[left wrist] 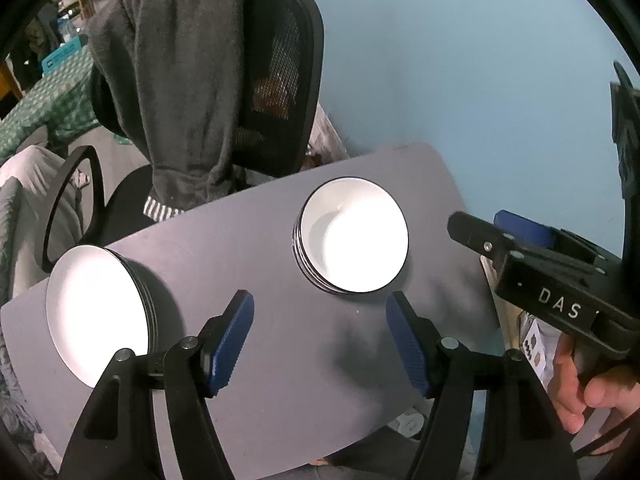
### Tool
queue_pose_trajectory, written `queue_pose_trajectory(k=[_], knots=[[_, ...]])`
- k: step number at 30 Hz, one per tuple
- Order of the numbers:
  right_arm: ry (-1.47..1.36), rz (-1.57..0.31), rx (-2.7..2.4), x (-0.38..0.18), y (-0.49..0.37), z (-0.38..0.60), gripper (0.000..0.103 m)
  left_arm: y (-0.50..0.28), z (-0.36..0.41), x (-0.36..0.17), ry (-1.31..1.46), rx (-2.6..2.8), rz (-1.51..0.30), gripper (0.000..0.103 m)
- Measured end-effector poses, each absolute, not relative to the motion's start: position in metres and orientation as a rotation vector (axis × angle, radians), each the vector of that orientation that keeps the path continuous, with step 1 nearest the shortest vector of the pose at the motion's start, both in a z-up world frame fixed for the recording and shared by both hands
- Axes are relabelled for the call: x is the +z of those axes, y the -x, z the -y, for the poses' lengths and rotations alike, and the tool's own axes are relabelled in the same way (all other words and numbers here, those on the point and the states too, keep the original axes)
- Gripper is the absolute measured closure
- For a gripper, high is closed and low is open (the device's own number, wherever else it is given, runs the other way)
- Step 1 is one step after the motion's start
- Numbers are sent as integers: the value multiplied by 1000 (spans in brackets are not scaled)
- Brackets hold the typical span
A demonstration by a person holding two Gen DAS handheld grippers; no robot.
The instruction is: Organize plates and bowls
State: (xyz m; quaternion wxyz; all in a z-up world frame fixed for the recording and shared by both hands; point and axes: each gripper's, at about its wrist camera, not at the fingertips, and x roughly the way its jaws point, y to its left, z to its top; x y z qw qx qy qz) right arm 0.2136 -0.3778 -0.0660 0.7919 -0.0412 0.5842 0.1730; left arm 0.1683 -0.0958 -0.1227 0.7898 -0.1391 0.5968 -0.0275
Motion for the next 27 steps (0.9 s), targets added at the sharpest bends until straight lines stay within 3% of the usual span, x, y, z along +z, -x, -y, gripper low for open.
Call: queue_pose_trajectory(k=[19,27], knots=[[236,-1229,387,-84,-206,391,37,-163,79,-120,333,-56,-1261,33],[227,-1305,444,-108,-215,400,35,-174,74,-140,356,-54,-1284,33]])
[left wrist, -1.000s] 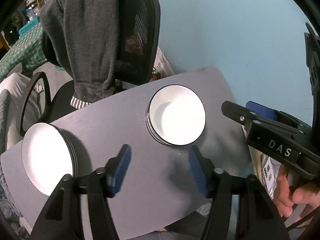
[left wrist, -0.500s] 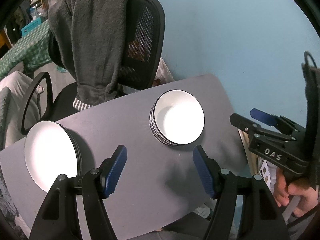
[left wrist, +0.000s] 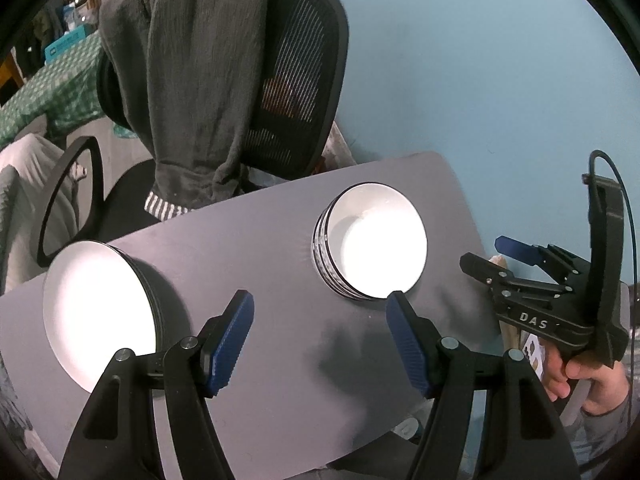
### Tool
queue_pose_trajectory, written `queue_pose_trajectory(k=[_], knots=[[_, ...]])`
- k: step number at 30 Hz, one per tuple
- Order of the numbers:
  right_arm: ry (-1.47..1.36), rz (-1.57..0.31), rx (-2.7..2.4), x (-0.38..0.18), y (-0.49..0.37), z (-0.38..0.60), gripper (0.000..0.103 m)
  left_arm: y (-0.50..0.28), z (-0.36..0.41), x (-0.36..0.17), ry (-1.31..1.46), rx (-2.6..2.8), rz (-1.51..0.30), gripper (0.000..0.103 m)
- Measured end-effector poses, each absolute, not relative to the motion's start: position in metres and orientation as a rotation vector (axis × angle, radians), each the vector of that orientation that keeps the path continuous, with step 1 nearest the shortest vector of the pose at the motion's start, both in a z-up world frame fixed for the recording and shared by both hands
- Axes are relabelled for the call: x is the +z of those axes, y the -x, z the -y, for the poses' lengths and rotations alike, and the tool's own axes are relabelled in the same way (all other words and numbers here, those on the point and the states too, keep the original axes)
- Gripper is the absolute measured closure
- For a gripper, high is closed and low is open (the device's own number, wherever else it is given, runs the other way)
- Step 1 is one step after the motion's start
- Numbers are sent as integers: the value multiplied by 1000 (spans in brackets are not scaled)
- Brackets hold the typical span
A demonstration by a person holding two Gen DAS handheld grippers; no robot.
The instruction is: Organize plates and bowls
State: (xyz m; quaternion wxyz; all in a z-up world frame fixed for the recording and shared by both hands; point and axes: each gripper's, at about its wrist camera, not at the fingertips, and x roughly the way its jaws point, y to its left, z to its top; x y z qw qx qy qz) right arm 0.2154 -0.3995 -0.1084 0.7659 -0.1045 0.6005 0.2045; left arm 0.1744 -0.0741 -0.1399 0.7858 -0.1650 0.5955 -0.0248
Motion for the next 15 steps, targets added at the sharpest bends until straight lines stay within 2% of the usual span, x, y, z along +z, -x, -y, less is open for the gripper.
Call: queue_pose_trajectory(k=[15], knots=[[120,-1429,573,-161,-252,379,35,-213,85,-200,443,-54,-1368,33]])
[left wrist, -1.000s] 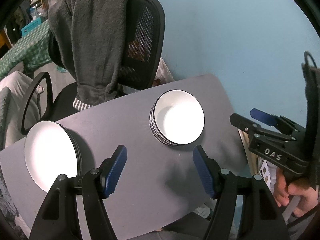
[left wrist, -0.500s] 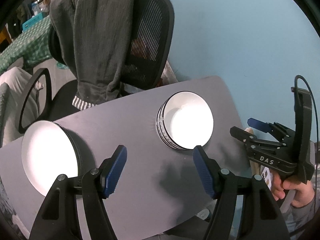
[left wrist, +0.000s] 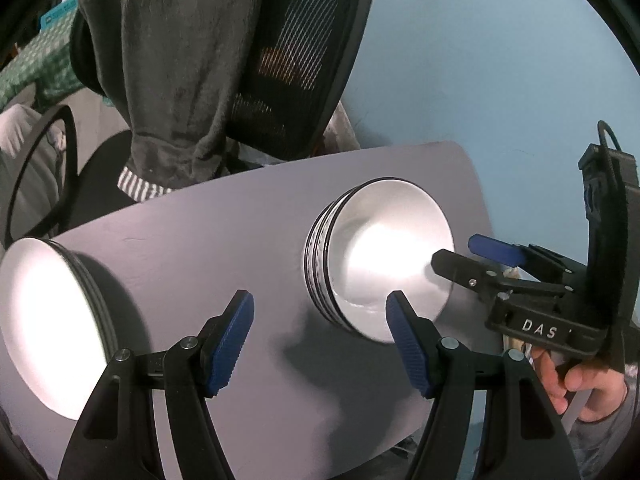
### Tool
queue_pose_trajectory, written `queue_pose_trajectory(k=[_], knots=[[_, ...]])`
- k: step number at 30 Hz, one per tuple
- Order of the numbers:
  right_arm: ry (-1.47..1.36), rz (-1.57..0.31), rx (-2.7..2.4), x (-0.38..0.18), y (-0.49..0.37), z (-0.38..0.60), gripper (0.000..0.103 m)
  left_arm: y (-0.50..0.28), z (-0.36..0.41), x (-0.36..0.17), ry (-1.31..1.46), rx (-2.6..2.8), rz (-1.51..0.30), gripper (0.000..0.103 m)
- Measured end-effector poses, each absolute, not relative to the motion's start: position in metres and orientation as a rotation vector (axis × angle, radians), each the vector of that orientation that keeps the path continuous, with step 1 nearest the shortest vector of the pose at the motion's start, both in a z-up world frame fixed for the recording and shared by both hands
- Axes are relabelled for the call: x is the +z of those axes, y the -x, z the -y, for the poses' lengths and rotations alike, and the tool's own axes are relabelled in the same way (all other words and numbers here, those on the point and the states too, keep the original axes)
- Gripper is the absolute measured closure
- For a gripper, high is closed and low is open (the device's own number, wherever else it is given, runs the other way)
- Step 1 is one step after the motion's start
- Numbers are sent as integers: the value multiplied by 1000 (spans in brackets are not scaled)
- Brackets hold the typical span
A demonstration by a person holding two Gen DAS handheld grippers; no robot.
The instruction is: Organize plates and bowls
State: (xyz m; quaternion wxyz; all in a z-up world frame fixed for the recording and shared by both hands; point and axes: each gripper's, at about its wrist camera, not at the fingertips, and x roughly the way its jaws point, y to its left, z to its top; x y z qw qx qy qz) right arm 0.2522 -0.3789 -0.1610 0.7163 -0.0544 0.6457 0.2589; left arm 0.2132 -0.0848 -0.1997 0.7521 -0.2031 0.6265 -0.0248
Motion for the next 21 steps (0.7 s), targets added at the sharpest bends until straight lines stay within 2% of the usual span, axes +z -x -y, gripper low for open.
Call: queue_pose_trajectory(k=[19,21], knots=[[155,-1535,669,-201,-276,370,35,-239,86,-250,552,-9,-1456,33],[158,-1543,677,-203,-276,370,42,-241,85,-253,569,-8,-1462,33]])
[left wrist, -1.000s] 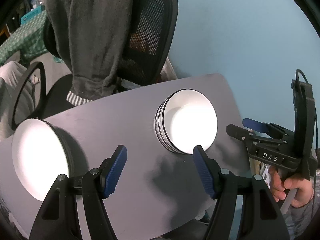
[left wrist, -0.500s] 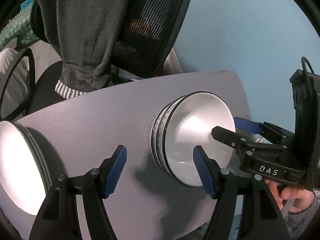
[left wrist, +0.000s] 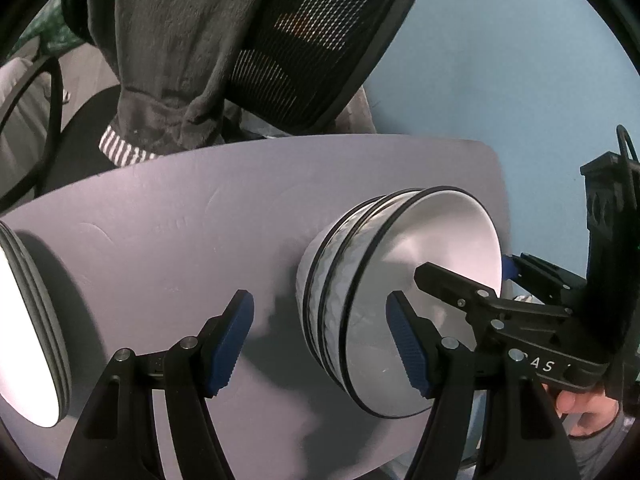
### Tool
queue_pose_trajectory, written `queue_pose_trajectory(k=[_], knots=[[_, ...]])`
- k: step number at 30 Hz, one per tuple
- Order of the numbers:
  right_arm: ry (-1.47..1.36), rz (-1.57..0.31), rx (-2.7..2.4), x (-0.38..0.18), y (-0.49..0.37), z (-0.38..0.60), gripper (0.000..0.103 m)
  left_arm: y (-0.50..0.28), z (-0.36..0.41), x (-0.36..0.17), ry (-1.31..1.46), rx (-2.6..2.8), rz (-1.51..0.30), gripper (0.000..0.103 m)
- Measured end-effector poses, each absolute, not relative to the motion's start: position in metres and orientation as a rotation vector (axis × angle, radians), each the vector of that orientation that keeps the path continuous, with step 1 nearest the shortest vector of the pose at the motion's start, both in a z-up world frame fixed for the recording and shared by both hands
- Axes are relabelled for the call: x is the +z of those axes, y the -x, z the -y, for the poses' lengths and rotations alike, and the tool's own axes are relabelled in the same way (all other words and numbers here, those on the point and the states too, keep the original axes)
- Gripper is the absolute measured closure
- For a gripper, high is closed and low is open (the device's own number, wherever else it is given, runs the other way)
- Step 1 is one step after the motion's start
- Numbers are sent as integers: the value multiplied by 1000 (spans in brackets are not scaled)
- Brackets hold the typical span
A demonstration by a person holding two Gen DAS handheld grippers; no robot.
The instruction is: Organize plates and bowls
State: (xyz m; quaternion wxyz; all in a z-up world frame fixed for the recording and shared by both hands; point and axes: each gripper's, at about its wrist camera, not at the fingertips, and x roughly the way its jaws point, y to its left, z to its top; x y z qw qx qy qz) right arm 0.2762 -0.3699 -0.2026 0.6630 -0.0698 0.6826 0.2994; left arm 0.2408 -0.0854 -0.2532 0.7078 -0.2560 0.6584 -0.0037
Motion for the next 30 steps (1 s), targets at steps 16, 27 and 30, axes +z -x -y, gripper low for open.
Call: queue_pose_trajectory(k=[16,27,30], knots=[[128,-1593,756,-203,-274,359,72,-244,86,-268,640,-63,-1500,66],[178,-1626,752,-202,-238,329,71,-222,58,-260,605,-8,-1503,70],[183,-1630,766,-203,-223,318,71,-204,39,-260,619,17,-1505,71]])
